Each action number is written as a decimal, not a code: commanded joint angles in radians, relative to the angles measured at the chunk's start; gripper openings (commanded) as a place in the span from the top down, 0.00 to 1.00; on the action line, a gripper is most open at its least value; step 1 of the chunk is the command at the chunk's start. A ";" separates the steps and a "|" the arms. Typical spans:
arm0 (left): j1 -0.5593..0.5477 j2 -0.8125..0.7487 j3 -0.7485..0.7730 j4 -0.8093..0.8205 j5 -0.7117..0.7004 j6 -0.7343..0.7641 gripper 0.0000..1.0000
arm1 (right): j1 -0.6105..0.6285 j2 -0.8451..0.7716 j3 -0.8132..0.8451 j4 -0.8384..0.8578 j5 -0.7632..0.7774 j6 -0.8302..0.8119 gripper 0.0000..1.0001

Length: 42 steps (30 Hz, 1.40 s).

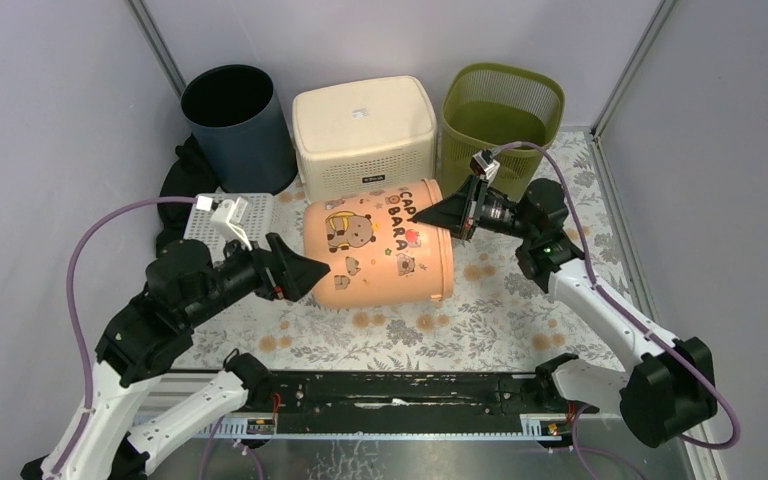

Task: Turn the large container upside down
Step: Turn the container upside down at the center of the board.

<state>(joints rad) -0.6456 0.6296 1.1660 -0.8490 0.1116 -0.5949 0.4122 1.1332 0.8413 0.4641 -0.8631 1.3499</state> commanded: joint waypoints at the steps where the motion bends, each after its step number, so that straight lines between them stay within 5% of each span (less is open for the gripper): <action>1: -0.001 -0.011 0.061 -0.025 -0.026 0.000 0.00 | -0.008 0.049 -0.049 0.455 -0.043 0.218 1.00; 19: -0.002 -0.001 0.157 -0.043 -0.077 0.024 0.00 | -0.005 0.407 -0.165 1.239 0.062 0.580 1.00; 42: -0.002 -0.010 0.230 -0.053 -0.128 0.018 0.00 | 0.213 0.686 0.011 1.245 0.206 0.476 1.00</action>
<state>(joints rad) -0.6456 0.6289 1.3537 -0.8993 0.0105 -0.5884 0.5941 1.8076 0.7822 1.5299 -0.7200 1.8347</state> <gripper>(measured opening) 0.998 0.124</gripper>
